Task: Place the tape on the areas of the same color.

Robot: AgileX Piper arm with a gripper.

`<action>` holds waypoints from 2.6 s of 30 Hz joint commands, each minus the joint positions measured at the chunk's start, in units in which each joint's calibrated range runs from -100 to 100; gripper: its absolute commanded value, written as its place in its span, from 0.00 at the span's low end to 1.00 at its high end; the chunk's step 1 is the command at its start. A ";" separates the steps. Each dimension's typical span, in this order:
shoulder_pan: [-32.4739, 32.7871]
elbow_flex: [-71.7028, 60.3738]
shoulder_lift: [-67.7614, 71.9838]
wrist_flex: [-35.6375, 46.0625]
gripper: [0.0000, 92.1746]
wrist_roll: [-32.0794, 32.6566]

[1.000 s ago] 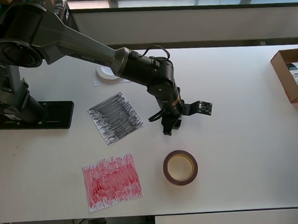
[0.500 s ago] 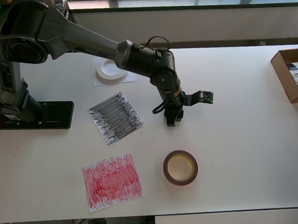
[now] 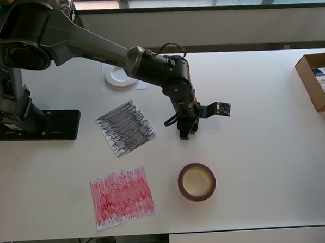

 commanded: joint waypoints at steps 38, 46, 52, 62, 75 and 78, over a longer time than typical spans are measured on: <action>-0.69 0.69 2.49 0.21 0.55 -0.40; -0.77 0.69 2.49 0.21 0.23 -0.40; -0.84 0.69 2.21 0.21 0.00 -0.24; -0.84 0.24 0.81 0.21 0.00 -0.73; 1.29 17.23 -18.56 0.30 0.00 -4.98; 1.76 23.95 -22.58 -2.33 0.00 -5.23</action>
